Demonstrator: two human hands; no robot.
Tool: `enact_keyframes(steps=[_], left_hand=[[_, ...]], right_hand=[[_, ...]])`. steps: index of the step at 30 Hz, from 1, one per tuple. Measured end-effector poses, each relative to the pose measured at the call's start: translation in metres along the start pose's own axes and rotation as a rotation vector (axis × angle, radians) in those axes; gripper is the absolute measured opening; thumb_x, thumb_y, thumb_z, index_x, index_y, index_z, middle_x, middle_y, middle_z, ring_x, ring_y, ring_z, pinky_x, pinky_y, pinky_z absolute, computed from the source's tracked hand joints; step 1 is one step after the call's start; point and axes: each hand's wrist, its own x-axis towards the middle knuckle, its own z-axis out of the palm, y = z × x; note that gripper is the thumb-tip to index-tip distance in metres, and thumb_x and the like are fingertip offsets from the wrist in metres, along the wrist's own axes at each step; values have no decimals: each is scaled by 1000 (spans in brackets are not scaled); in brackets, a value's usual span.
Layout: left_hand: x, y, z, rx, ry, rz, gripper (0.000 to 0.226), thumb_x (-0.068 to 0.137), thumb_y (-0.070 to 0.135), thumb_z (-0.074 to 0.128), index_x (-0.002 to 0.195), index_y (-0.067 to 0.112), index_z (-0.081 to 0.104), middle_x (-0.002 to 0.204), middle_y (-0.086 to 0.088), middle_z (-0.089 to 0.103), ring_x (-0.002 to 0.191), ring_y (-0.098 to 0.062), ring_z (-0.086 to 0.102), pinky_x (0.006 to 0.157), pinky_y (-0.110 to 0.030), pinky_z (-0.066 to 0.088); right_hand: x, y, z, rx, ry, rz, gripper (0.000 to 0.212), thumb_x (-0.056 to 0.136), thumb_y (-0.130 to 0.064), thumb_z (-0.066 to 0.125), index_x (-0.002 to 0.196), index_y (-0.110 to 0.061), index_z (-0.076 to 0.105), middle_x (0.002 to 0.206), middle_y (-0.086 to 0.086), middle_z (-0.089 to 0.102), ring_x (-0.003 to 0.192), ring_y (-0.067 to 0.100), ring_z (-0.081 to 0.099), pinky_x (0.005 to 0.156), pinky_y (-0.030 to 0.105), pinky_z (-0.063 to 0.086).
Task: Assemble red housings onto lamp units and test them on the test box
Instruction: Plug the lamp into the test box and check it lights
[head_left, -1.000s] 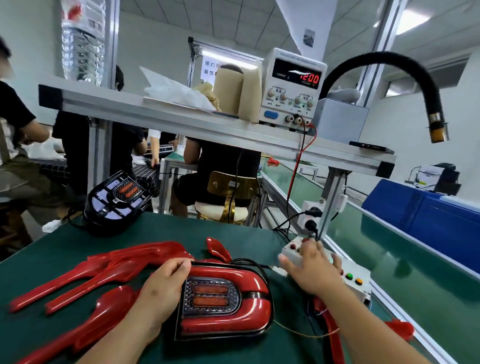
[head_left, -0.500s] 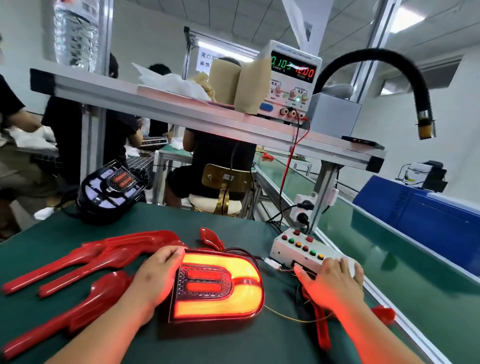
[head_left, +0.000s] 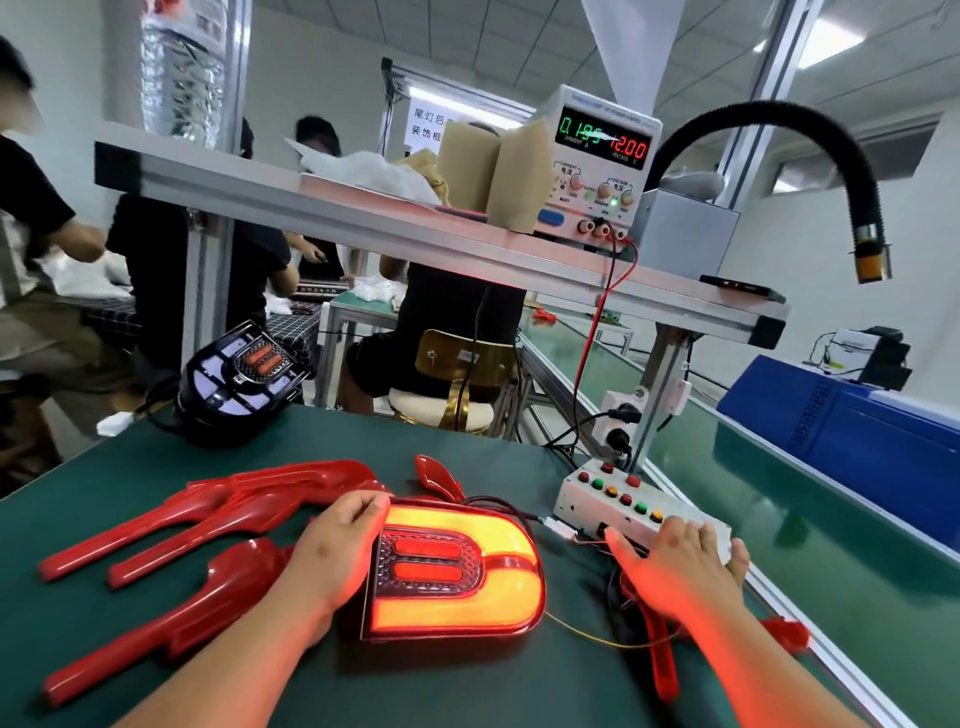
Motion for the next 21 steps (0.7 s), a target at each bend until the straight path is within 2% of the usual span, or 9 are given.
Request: enact_keyframes(steps=[3,6,9,12,17,21], left_hand=[[-1,1,1,4,22,10,21,101,34,49,107,24,66,101,-2,73,92,-16,68,71,-27,49],[-1,0,2,22,49,13,24,101,37,48,112,24,64,106,3,69,96,-11,64,71,-25,47],[-1,-1,6,7,69,9,25,101,38,48,114,25,64,109,3,67,101,-15,63,84,-33,51],[-1,-4,8,-10,70,14,22,100,40,47,112,31,63,111,5,67,104,-16,63,91,-38,51],[4,-9,7,-52,92,15,20,100,36,50,107,29,67,110,-4,71,104,-24,66,95,-47,52],[4,-10,8,-93,88,-9,21,101,37,49,109,29,67,106,-6,72,99,-24,69,90,-48,55]], right_hand=[[4,-5,-6,32,49,-19,94,80,-84,12,143,-18,34,160,7,21,151,25,3,116,56,-7],[11,-21,-13,19,84,-155,90,83,-82,14,144,-19,33,163,-2,13,151,19,-7,114,55,-12],[20,-41,-13,-20,50,-253,91,85,-80,16,150,-17,25,164,-4,8,150,16,-12,114,54,-13],[27,-51,-9,-52,12,-250,95,85,-81,15,152,-14,21,164,0,10,150,16,-11,115,55,-11],[29,-51,2,-62,33,-241,106,78,-87,12,151,-11,23,162,3,17,151,17,-4,115,55,-13],[28,-52,3,-52,15,-245,108,78,-88,15,153,-10,19,163,4,12,151,17,-5,114,54,-15]])
